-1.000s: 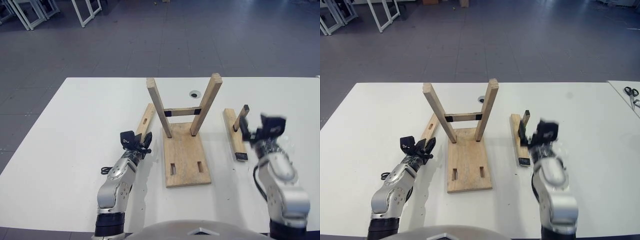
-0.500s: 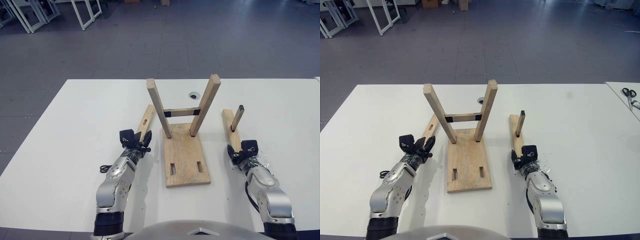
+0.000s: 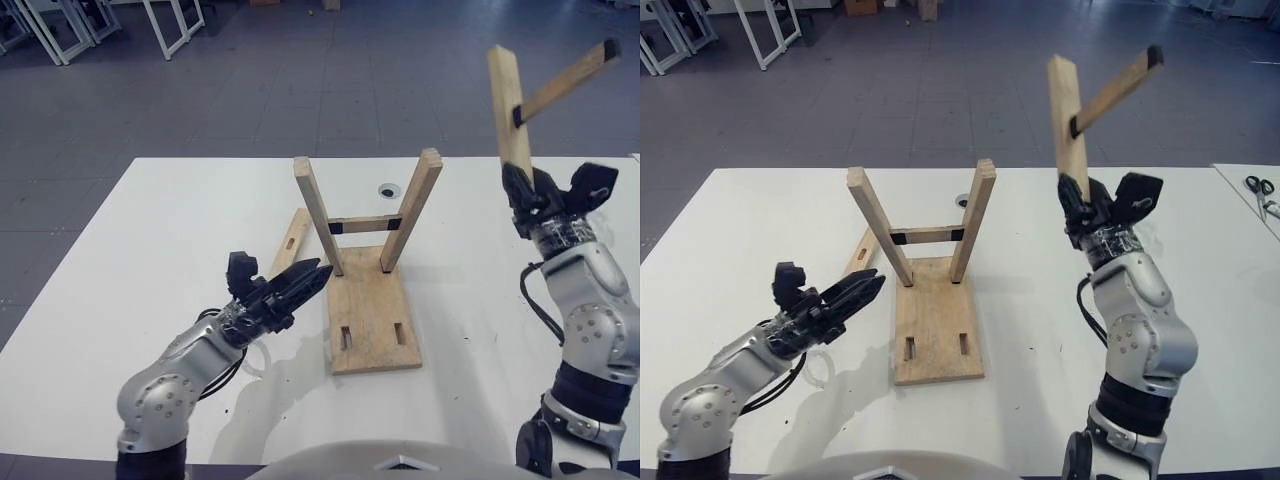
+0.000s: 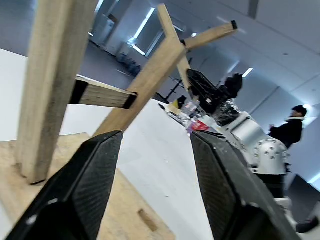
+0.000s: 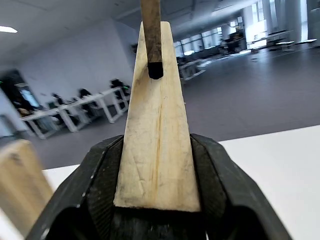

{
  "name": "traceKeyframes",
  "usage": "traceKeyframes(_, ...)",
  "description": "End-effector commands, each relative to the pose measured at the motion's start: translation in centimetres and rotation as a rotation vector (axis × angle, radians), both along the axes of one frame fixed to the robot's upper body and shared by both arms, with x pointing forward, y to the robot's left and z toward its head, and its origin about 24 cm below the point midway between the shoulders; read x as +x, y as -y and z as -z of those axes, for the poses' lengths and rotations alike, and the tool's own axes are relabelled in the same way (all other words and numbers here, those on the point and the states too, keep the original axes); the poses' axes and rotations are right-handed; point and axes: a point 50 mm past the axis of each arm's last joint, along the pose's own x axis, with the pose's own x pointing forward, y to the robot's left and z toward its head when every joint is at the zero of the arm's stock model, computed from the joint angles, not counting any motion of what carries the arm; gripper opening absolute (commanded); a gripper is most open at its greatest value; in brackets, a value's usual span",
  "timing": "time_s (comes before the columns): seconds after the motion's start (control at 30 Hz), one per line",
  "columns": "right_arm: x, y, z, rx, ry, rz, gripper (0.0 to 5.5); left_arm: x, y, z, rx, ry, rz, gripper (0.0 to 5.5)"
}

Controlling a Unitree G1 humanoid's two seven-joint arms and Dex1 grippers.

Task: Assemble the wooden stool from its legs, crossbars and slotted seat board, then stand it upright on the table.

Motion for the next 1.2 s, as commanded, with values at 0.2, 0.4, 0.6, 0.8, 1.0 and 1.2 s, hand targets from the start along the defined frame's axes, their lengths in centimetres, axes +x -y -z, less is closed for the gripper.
traceKeyframes(0.2,-6.7,-5.8,-3.4,0.345,0.036,-1.011,2.0,2.3,0.9,-4.5,-0.298,-0.011,0.313,3.2)
traceKeyframes(0.4,-8.6,-8.5,-2.0,0.352,-0.095,-1.186,2.0,3.1,0.8,-5.2,-0.394,-0.08,0.382,3.2)
traceKeyframes(0.6,-8.0,-8.6,-0.8,0.326,-0.131,-1.129,2.0,1.1,0.4,-6.4,-0.403,-0.05,0.554,3.2)
traceKeyframes(0.8,-7.9,-8.9,-0.3,0.306,-0.142,-1.121,2.0,1.7,0.9,-6.0,-0.347,-0.044,0.519,3.2)
traceKeyframes(1.0,-9.0,-9.8,0.2,0.312,-0.17,-1.19,2.0,2.8,1.1,-5.3,-0.312,-0.08,0.409,3.2)
traceKeyframes(1.2,-9.0,-9.9,0.3,0.31,-0.183,-1.19,2.0,2.6,1.0,-4.9,-0.285,-0.104,0.418,3.2)
